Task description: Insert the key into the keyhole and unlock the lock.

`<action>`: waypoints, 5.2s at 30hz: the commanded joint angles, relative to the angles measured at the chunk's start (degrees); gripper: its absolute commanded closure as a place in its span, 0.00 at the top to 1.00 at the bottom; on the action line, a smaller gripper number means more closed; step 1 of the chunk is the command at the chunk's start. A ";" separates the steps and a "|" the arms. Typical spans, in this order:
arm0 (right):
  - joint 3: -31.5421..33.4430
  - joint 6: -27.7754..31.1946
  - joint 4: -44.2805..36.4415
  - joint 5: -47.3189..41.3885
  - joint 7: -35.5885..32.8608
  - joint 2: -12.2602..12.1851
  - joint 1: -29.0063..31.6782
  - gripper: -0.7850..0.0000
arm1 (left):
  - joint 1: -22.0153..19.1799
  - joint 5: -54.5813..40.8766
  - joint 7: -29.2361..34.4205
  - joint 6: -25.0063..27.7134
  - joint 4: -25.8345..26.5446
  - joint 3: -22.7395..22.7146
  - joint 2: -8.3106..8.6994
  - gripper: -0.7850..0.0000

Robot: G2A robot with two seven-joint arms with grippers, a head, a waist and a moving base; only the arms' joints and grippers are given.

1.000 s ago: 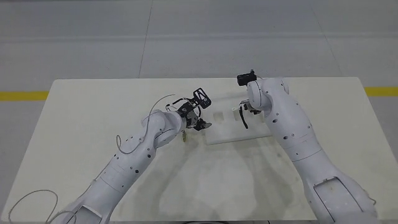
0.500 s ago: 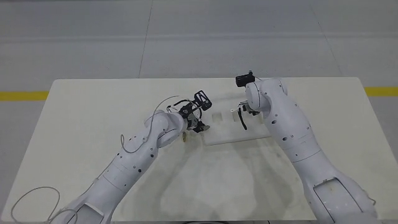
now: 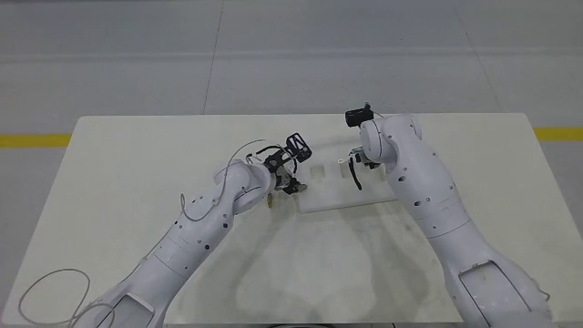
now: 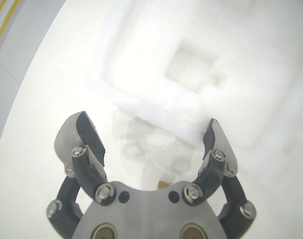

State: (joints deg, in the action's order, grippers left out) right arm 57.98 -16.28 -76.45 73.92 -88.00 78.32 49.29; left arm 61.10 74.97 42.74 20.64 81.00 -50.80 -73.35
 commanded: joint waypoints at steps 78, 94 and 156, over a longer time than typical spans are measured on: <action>1.98 0.30 -6.48 -1.27 0.00 -0.25 1.10 0.00 | -1.80 -0.48 1.66 0.22 -3.63 0.12 -1.27 1.00; 1.39 1.20 -7.52 -1.45 0.00 -0.34 1.39 0.00 | -1.75 -0.46 1.69 0.23 -3.52 -0.16 -1.33 1.00; 3.38 0.74 -11.84 -1.69 0.00 -0.40 2.23 0.00 | -1.90 0.10 0.91 -0.04 -4.14 -0.73 -1.72 1.00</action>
State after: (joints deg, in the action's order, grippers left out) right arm 61.31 -15.49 -88.21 72.25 -88.00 77.93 51.48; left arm 59.20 75.12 43.71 20.59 76.85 -51.51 -75.07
